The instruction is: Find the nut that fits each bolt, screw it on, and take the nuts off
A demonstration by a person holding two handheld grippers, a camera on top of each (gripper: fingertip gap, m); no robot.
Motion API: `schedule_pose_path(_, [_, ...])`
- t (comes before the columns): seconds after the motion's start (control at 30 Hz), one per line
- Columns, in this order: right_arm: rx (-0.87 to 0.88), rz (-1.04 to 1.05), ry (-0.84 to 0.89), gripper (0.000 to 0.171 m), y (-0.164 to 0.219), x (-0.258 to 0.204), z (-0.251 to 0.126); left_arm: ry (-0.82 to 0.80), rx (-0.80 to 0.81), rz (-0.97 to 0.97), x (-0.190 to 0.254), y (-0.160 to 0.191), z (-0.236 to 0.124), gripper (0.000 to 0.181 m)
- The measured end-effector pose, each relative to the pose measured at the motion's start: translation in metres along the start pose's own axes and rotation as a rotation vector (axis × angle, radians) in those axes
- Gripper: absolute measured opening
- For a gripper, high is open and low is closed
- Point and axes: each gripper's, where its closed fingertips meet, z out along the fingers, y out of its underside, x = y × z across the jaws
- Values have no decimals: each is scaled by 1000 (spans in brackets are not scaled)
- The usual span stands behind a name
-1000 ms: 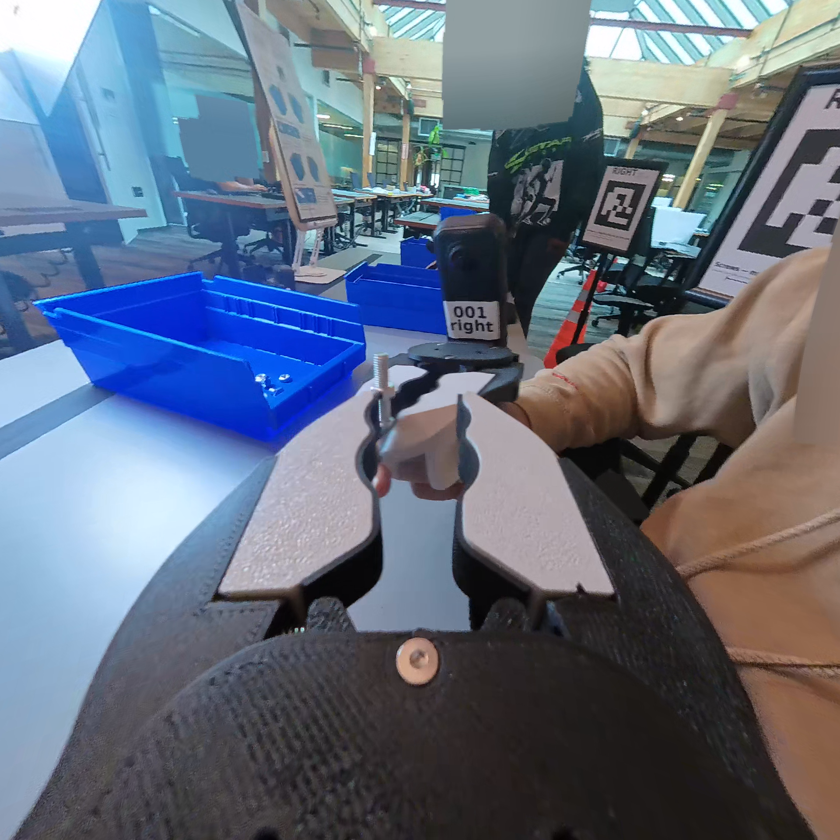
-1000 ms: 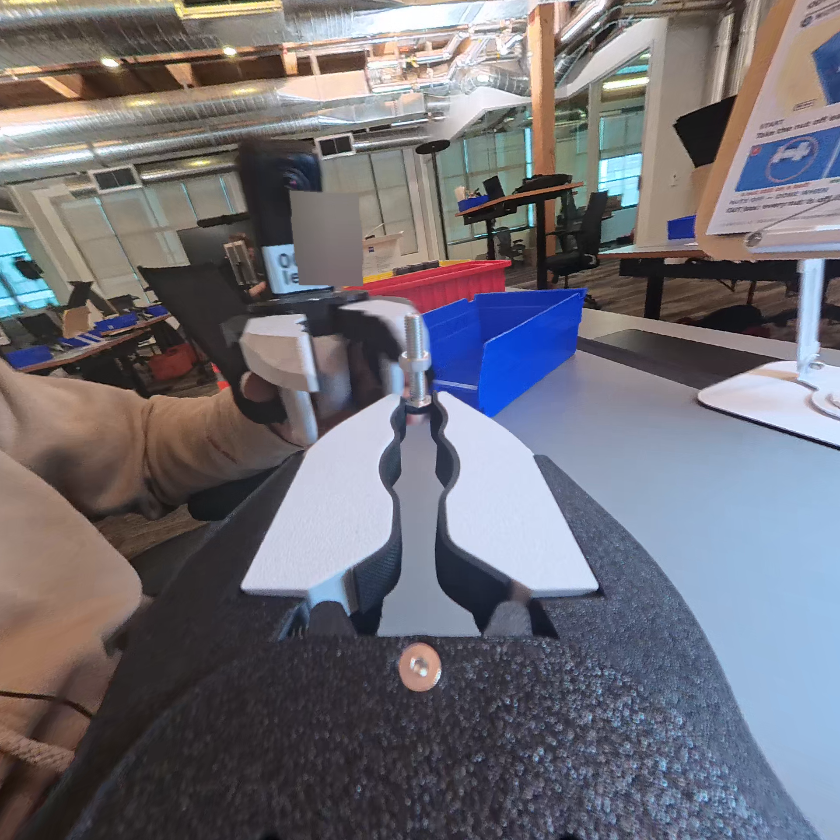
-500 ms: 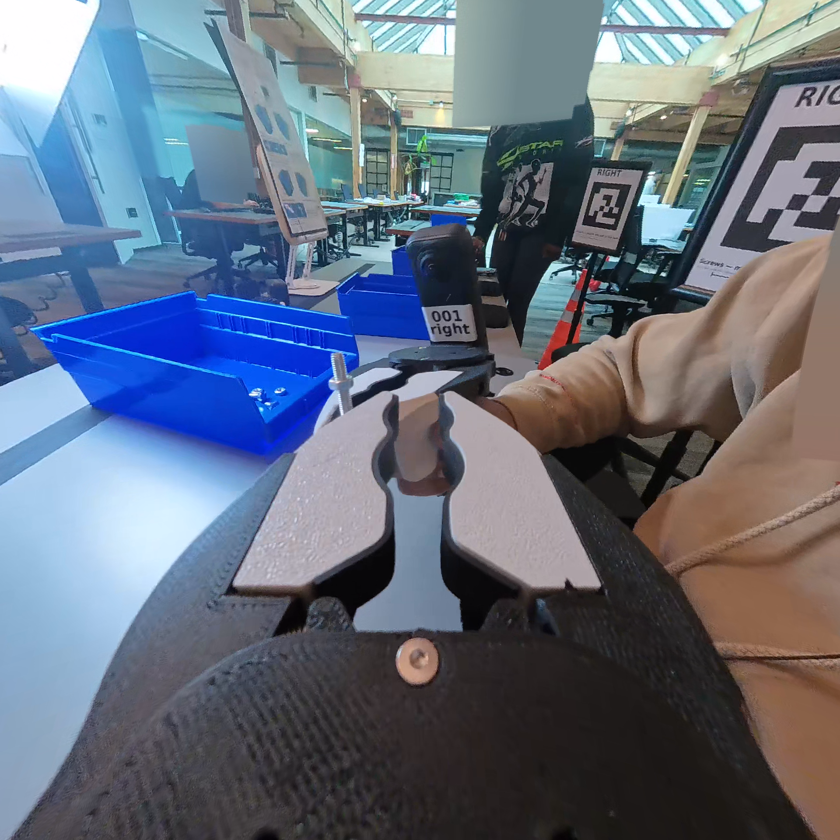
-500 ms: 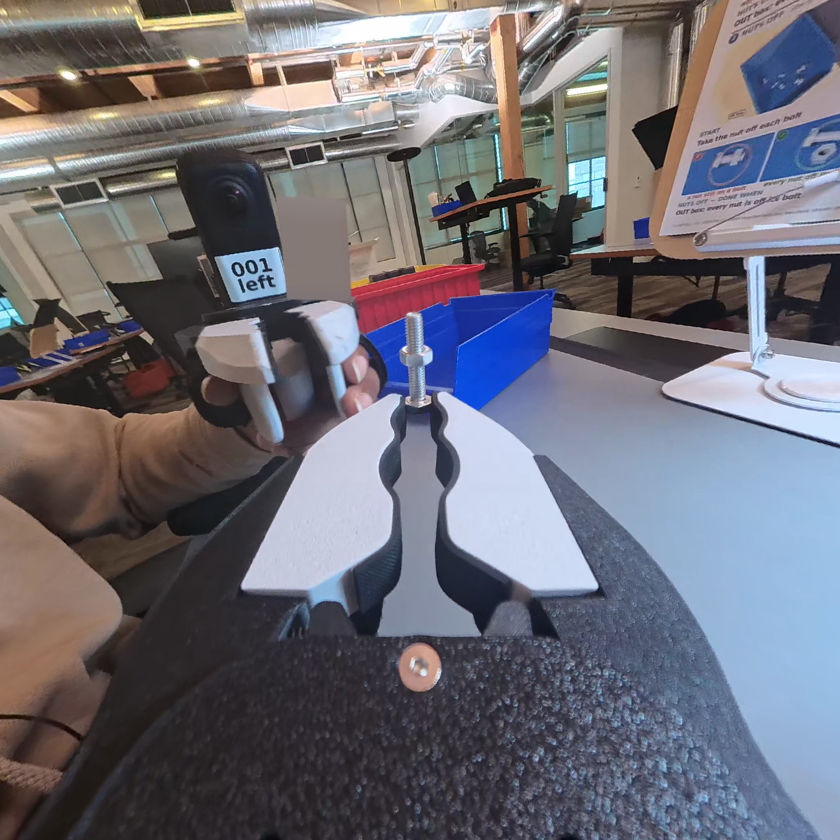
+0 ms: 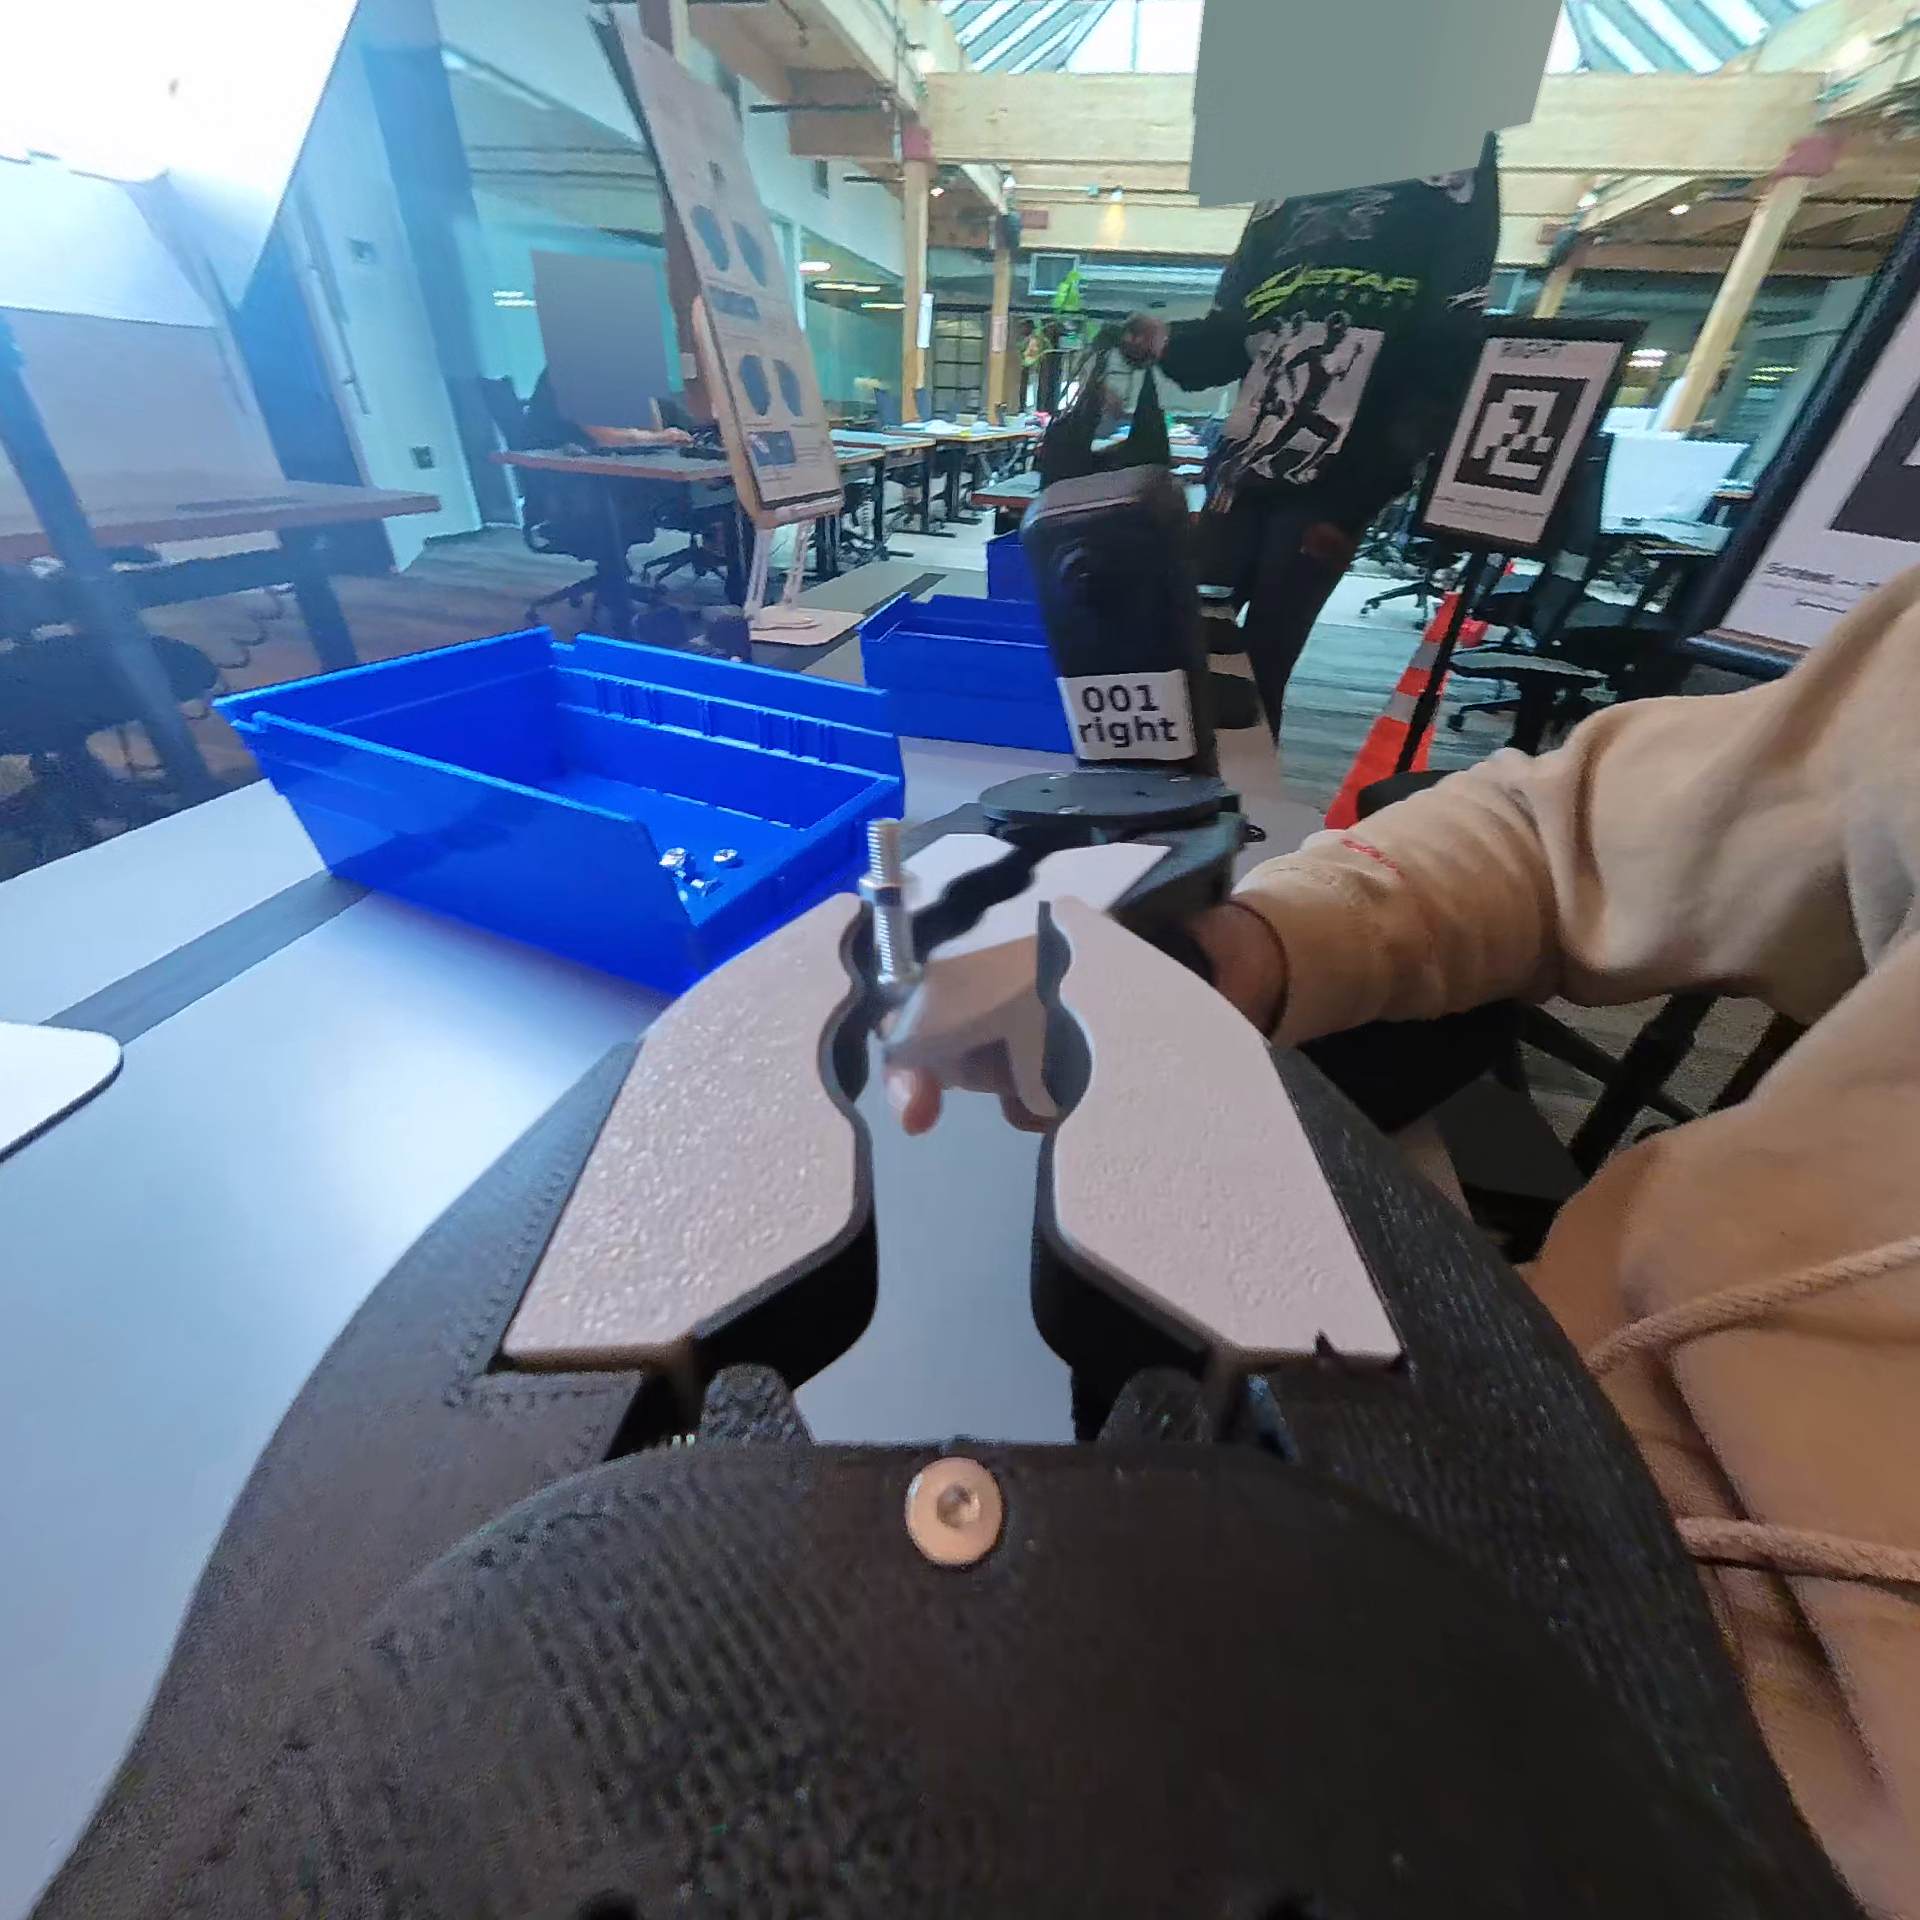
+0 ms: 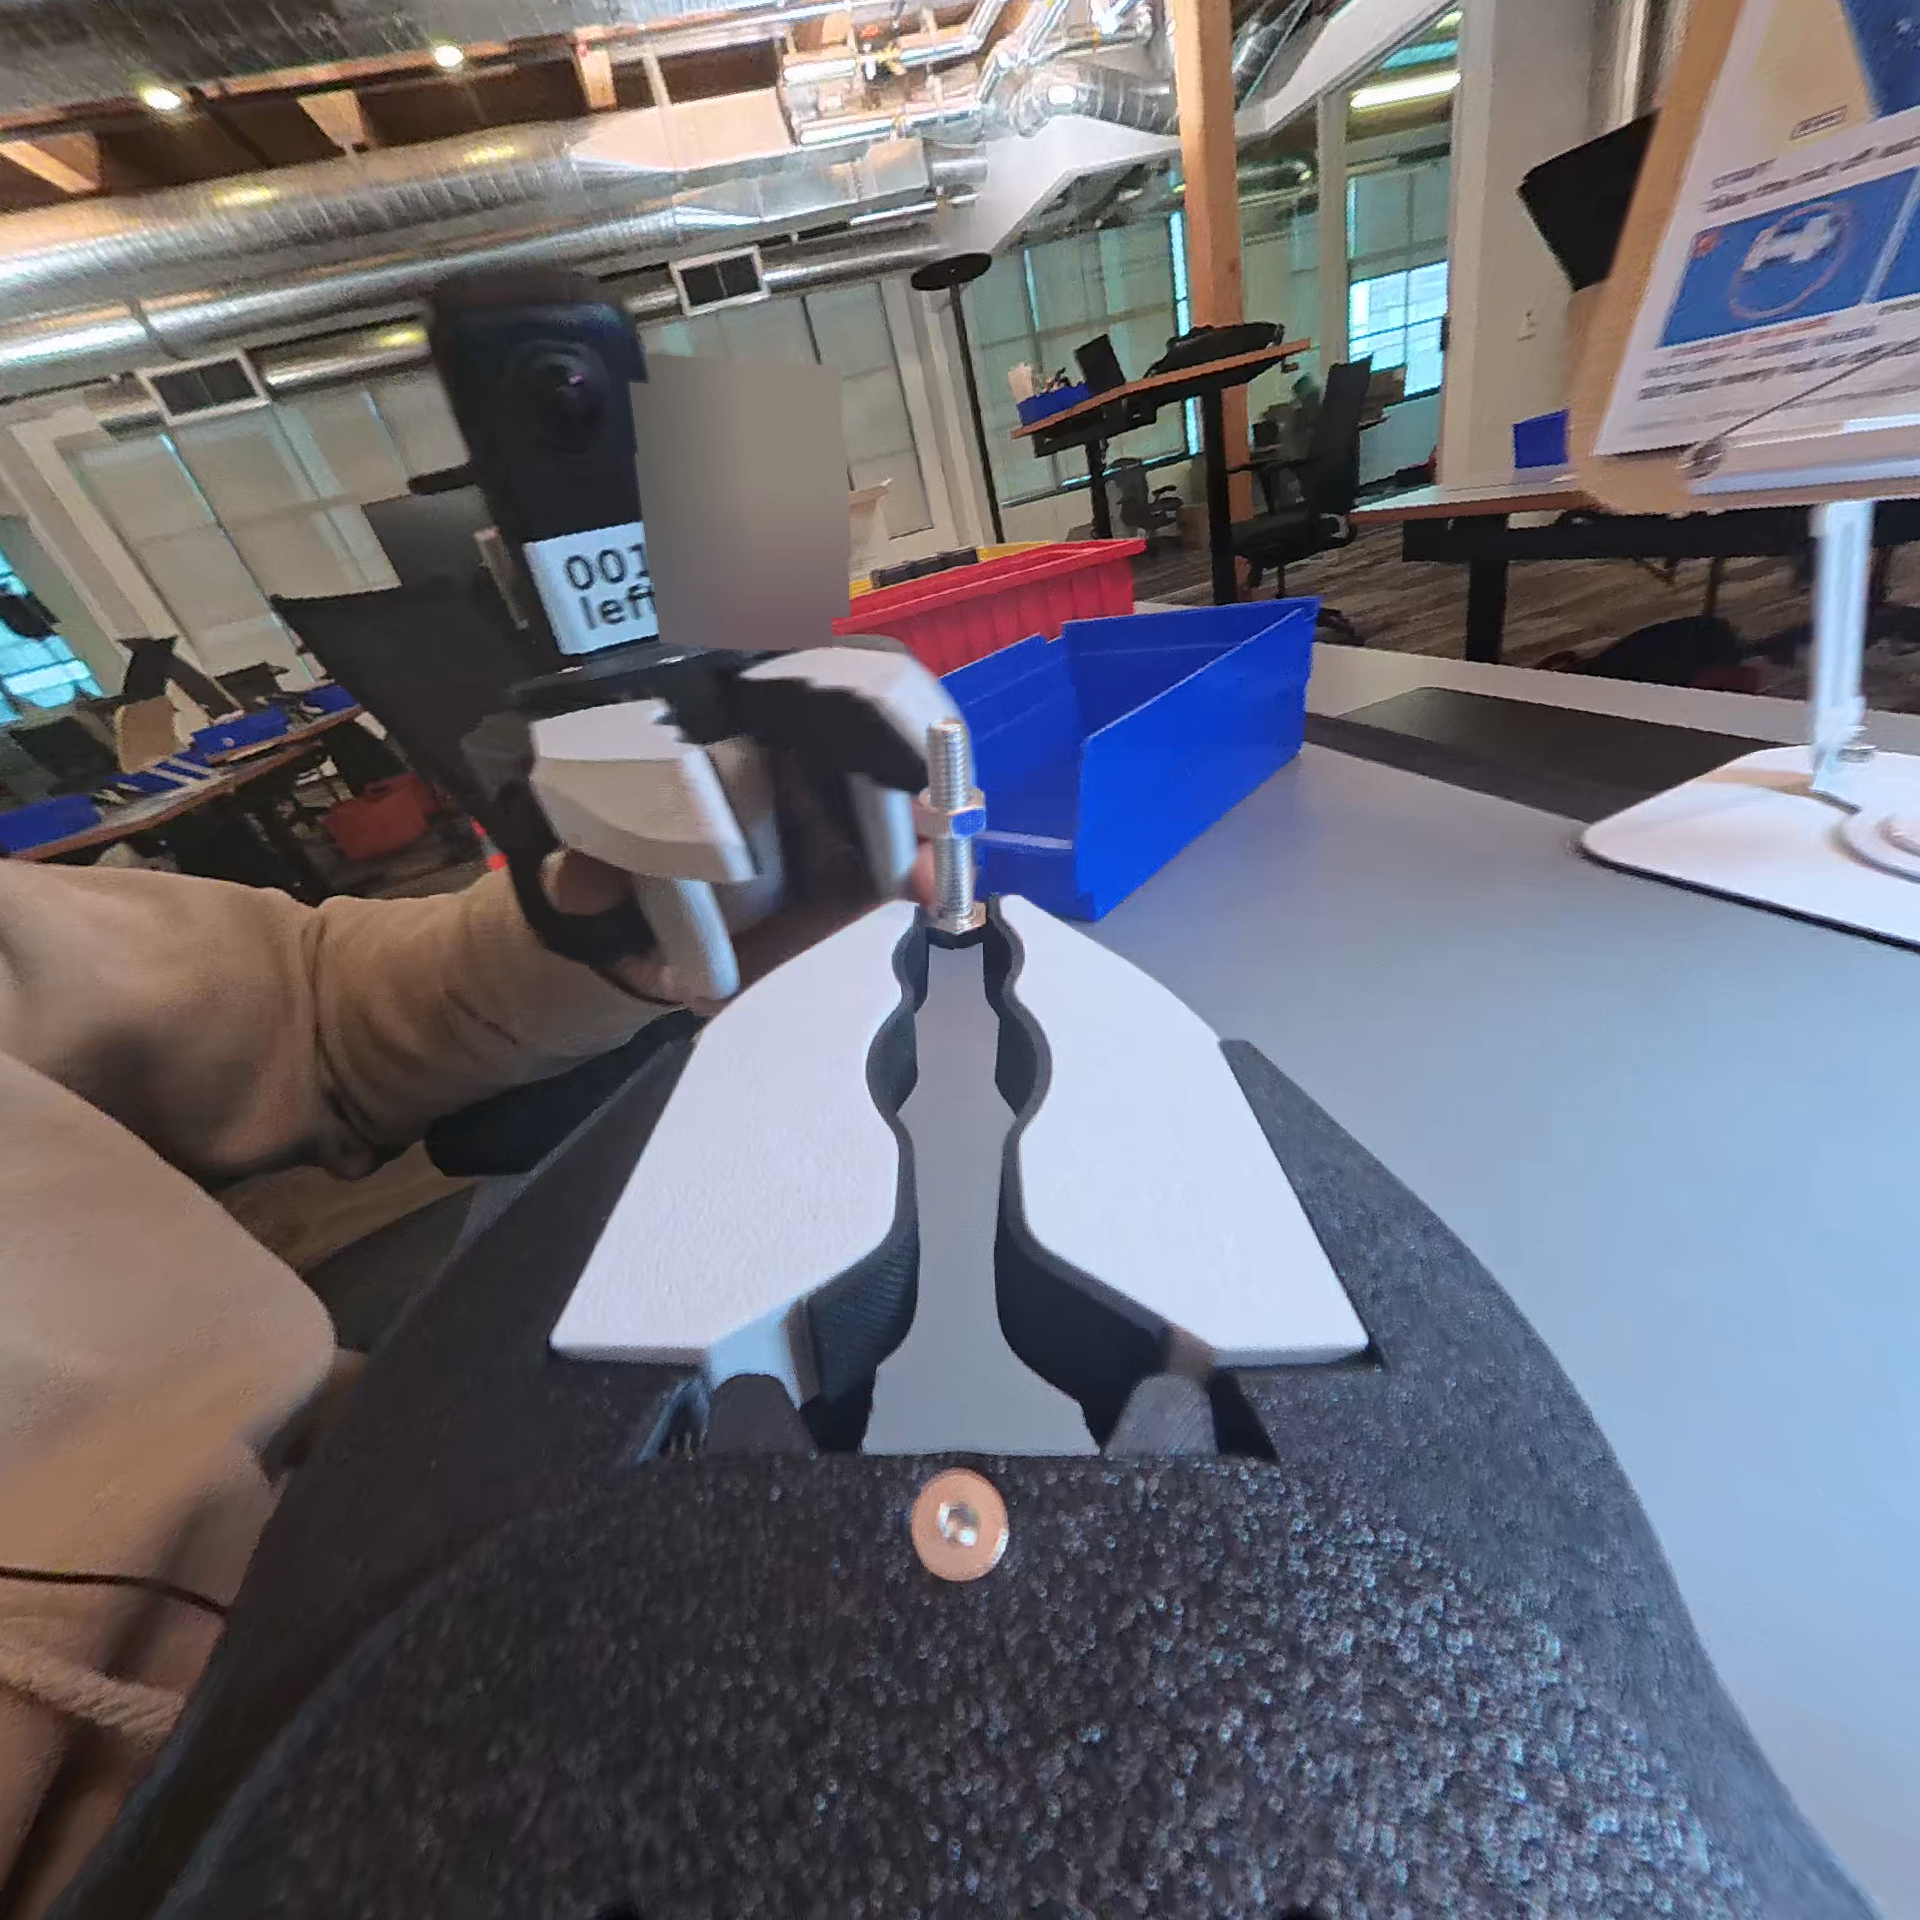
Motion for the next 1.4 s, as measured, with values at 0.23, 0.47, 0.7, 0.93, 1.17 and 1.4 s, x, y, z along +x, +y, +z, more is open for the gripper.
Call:
schedule_pose_path(0.23, [-48, 54, 35, 10, 7, 9, 1, 85, -14, -1, 14, 1, -2, 8])
schedule_pose_path(0.47, [-110, 53, -2, 10, 16, 0, 5, -26, -39, 5, -7, 9, 2, 39])
schedule_pose_path(0.7, [-137, 82, 59, 10, 17, 19, 0, 59, -34, -34, 4, 9, 0, 17])
schedule_pose_path(0.93, [-195, -3, 31, 10, 26, 9, 5, 26, -48, -86, -8, 21, 6, 36])
schedule_pose_path(1.17, [-231, 20, 102, 10, 30, 32, -2, 22, -31, -90, -13, 21, 3, 26])
schedule_pose_path(1.4, [-266, 16, 85, 10, 39, 27, 2, 96, -63, -128, -7, 35, 4, 7])
